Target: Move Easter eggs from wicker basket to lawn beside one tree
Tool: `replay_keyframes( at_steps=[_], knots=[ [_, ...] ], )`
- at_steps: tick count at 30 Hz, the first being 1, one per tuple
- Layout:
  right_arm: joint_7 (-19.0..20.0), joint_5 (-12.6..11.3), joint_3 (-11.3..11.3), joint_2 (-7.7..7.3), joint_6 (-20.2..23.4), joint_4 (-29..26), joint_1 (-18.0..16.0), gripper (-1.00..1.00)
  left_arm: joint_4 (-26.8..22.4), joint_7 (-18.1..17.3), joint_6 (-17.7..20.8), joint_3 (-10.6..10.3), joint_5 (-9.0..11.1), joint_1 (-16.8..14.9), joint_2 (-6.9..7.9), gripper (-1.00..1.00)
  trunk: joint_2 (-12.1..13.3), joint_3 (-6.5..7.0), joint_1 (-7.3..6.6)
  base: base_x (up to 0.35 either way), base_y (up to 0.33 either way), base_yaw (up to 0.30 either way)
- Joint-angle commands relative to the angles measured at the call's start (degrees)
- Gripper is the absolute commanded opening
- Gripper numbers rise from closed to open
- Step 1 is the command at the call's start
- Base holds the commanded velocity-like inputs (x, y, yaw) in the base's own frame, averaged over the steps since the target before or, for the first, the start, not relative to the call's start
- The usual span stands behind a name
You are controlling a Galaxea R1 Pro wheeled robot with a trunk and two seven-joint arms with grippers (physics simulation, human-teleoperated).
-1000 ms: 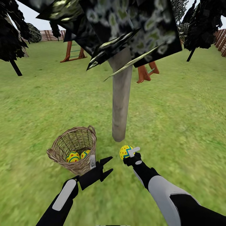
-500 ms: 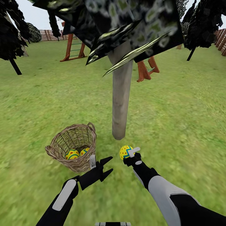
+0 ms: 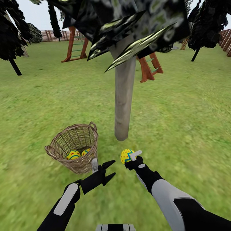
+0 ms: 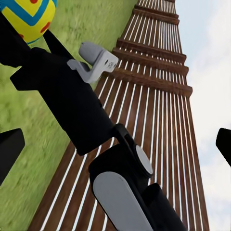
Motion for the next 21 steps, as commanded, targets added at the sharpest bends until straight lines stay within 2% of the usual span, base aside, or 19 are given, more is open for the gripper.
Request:
replay_keyframes(
  at_steps=[1, 7, 21],
  knots=[
    [0.02, 0.35, -0.10, 0.01, 0.20, -0.07, -0.02, -1.00, 0.03, -0.16, 0.20, 0.04, 0.01, -0.03, -0.01, 1.00, -0.43, -0.22, 0.21, 0.000, 0.000, 0.000],
    [-0.32, 0.33, -0.10, 0.09, 0.61, -0.07, -0.02, -1.00, 0.03, -0.16, 0.20, 0.02, 0.01, -0.03, -0.01, 1.00, -2.77, -1.31, 1.49, 0.000, 0.000, 0.000],
    [-0.42, 0.24, -0.10, 0.09, 1.51, -0.07, -0.02, -1.00, 0.03, -0.16, 0.20, 0.04, 0.01, -0.03, -0.01, 1.00, -2.95, -4.41, 1.86, 0.000, 0.000, 0.000]
  ],
)
